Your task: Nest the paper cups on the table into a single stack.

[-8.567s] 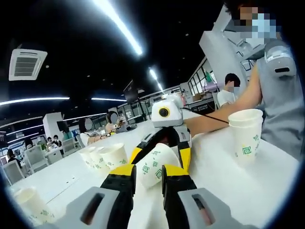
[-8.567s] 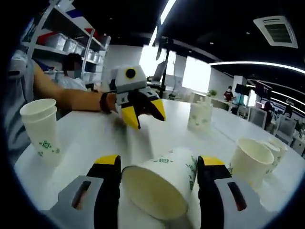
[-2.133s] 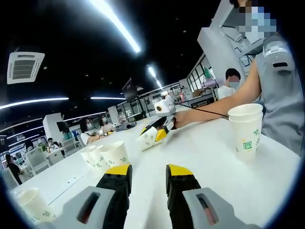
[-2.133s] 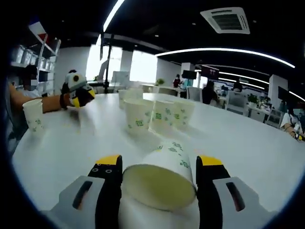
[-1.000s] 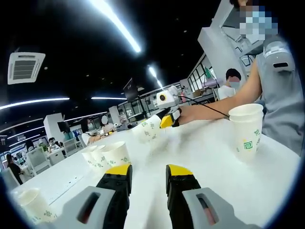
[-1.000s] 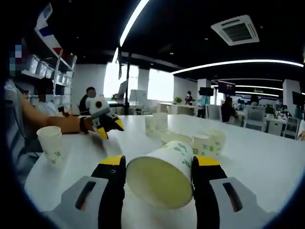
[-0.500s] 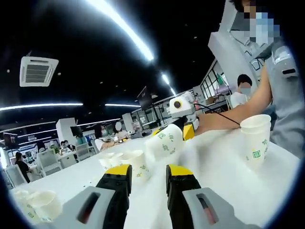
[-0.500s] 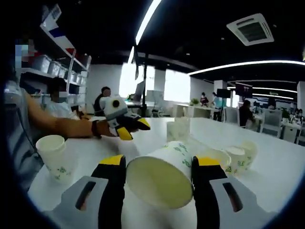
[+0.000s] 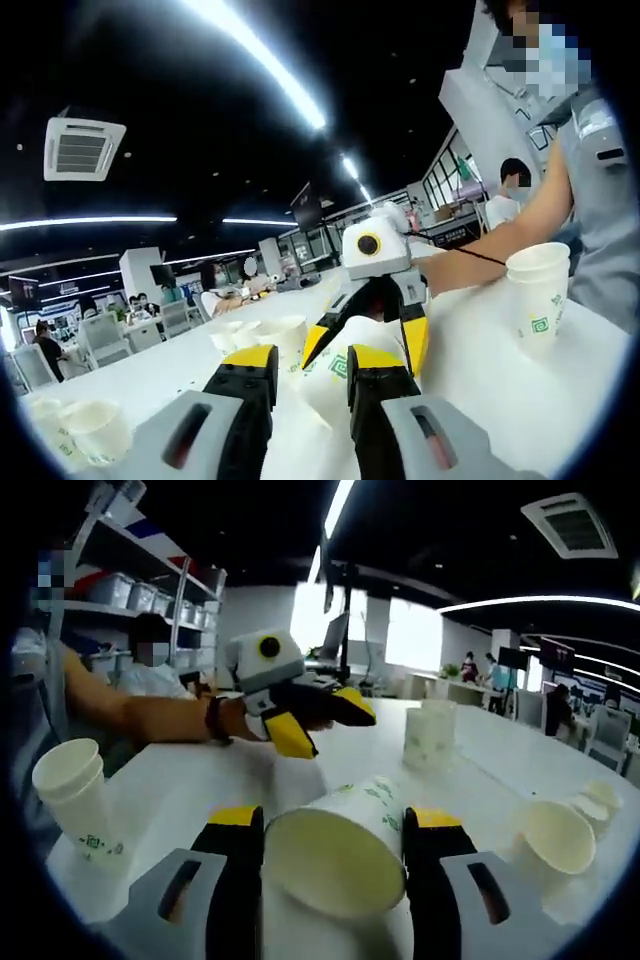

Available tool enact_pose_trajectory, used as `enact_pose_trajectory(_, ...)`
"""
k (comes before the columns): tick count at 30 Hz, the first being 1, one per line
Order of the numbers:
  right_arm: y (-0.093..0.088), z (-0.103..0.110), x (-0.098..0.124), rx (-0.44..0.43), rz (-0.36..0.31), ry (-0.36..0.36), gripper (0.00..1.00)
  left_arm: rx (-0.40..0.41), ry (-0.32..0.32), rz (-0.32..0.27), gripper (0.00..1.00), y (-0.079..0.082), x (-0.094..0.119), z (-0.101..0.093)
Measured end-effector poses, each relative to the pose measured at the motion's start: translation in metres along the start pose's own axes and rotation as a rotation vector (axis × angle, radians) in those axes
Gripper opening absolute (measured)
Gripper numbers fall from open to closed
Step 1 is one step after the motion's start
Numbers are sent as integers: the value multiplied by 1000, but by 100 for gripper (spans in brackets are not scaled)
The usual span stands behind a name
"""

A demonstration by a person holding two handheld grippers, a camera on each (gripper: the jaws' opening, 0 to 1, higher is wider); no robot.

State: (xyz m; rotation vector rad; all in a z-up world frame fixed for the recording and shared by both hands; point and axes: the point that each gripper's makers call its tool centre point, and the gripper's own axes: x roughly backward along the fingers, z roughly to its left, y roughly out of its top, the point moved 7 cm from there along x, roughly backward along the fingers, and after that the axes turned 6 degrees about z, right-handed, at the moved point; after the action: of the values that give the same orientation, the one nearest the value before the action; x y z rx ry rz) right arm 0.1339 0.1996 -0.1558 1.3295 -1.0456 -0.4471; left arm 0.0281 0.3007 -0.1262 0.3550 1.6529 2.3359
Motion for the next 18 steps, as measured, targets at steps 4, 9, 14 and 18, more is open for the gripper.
enact_pose_trajectory(4, -6, 6, -9, 4, 0, 6, 60, -4, -5, 11, 29, 2, -2, -11)
enact_pose_trajectory(9, -8, 10, -10, 51, -12, 11, 60, -4, -19, 27, 29, -3, -6, -11)
enact_pose_trajectory(14, -8, 14, -7, 66, -22, 25, 60, -1, -30, 42, 29, -6, -8, -13)
enact_pose_trajectory(18, -9, 12, -8, 71, -15, 28, 60, 4, -30, 47, 29, -9, -8, -9)
